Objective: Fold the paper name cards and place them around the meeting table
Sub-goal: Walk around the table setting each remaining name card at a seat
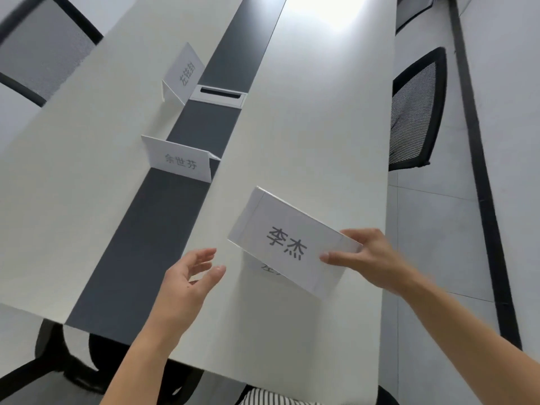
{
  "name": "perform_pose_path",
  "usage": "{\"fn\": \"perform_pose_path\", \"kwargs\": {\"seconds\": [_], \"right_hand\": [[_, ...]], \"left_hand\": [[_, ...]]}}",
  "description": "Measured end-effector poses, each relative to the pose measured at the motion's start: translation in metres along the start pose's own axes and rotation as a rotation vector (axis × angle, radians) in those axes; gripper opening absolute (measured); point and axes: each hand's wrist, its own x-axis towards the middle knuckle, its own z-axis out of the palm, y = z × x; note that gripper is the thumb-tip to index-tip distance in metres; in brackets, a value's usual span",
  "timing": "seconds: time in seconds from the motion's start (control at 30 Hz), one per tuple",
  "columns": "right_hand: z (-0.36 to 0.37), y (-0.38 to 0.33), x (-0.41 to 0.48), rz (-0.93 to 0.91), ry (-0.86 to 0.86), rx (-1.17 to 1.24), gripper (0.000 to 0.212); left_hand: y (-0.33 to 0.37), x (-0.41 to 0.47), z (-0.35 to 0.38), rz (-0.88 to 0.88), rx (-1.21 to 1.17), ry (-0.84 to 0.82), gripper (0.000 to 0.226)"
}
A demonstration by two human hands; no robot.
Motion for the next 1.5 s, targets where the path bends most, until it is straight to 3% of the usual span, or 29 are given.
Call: {"fn": "perform_pose_path", "kwargs": {"seconds": [0.17, 0.3, 0.4, 0.57, 0.63, 0.7, 0.77, 0.87, 0.97, 1.17, 1.3, 1.5], "right_hand": [[-0.011, -0.027, -0.023, 0.027, -0.194, 0.123, 0.016], [0.007, -0.021, -0.029, 0.061, -0.277, 0.181, 0.015], [0.021, -0.008, -0.029, 0.100, -0.314, 0.230, 0.018], [0.046, 0.016, -0.029, 0.233, -0.352, 0.283, 0.044], [0.052, 0.021, -0.025, 0.205, -0.230, 0.231, 0.038], [0.052, 0.032, -0.016, 0.081, 0.057, 0.155, 0.032], [0.046, 0.051, -0.004, -0.054, 0.280, -0.056, 0.042], [0.041, 0.086, 0.009, -0.070, 0.211, -0.343, 0.074], [0.050, 0.111, 0.016, -0.008, 0.090, -0.452, 0.082], [0.058, 0.122, 0.026, 0.067, 0.193, -0.353, 0.060], [0.049, 0.106, 0.022, 0.022, 0.224, -0.270, 0.037], [0.022, 0.061, -0.004, -0.026, 0.316, 0.275, 0.012]], "left_hand": [[0.019, 0.007, -0.002, 0.094, -0.146, -0.094, 0.084], [0.017, -0.001, 0.003, 0.055, -0.223, -0.313, 0.089], [0.005, -0.010, -0.004, 0.007, -0.285, -0.345, 0.096], [-0.023, -0.025, -0.012, -0.064, -0.316, -0.325, 0.092], [-0.033, -0.030, -0.013, -0.095, -0.341, -0.270, 0.089], [-0.041, -0.034, -0.015, -0.113, -0.355, -0.210, 0.091], [-0.048, -0.039, -0.019, -0.113, -0.359, -0.174, 0.091], [-0.054, -0.044, -0.025, -0.118, -0.390, -0.154, 0.079], [-0.058, -0.049, -0.032, -0.117, -0.418, -0.123, 0.065], [-0.060, -0.057, -0.041, -0.083, -0.421, -0.082, 0.051], [-0.057, -0.055, -0.049, -0.052, -0.440, -0.075, 0.057], [-0.035, -0.041, -0.044, 0.035, -0.450, -0.088, 0.049]]}}
